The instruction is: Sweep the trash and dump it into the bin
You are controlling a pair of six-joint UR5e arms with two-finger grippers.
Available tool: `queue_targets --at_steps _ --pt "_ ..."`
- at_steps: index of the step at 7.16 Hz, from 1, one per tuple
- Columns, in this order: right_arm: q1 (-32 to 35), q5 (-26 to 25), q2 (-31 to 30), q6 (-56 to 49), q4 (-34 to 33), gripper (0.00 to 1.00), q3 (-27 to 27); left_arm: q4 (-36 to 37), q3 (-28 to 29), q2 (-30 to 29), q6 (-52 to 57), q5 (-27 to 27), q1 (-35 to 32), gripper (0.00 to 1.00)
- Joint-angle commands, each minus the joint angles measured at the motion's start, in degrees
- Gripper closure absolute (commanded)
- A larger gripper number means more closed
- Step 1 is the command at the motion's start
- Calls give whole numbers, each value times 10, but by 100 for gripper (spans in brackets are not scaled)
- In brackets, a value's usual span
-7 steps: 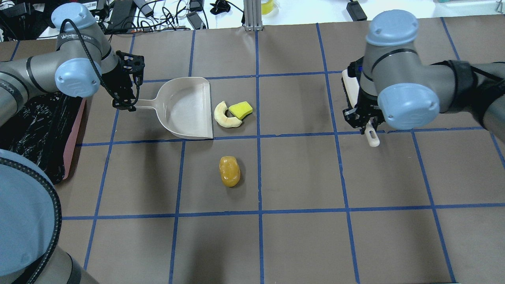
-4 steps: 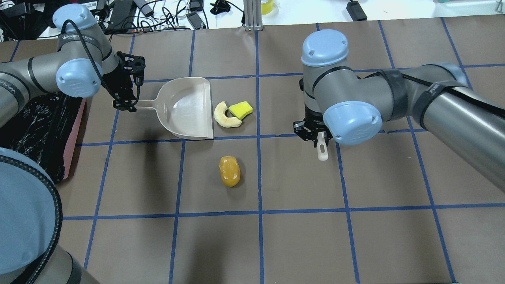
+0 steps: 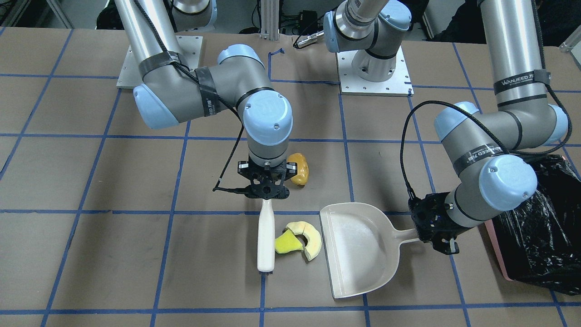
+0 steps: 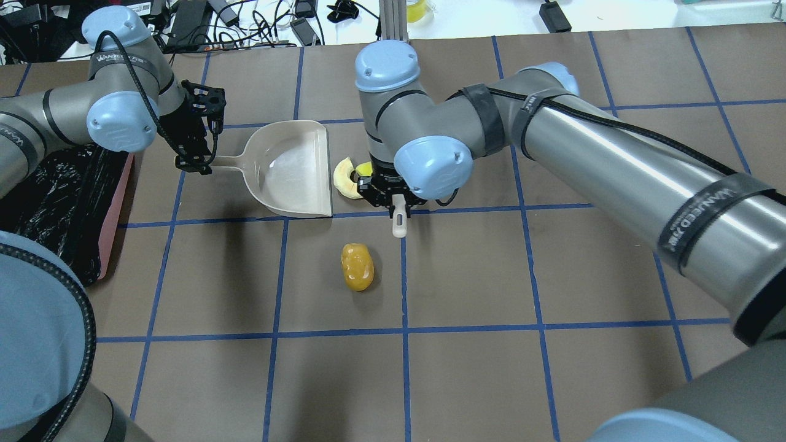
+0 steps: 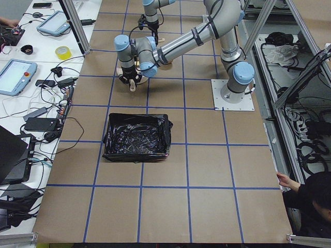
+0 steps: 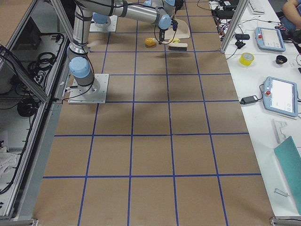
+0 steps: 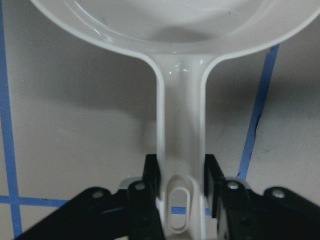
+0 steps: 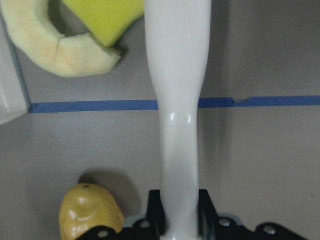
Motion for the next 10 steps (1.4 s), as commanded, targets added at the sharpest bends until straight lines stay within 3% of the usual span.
queue_targets --at_steps 1,4,5,6,7,8,9,10 --pt "36 45 54 16 -27 100 -37 0 0 0 1 0 0 96" --pt "77 83 122 94 -25 100 -162 0 0 1 1 -1 0 96" --pt "86 123 130 104 -26 100 -178 0 0 0 1 -2 0 96" --pt "85 128 121 97 -17 100 -179 0 0 4 5 -1 1 96" --pt "81 116 104 94 -2 100 -180 -1 0 7 17 -1 5 96" --pt "75 59 86 70 32 100 -178 -5 -1 12 31 0 7 96" --pt "70 21 68 68 76 100 -172 -16 -16 26 47 3 7 96" --pt "64 15 37 76 140 100 -168 -8 -51 46 88 33 18 96"
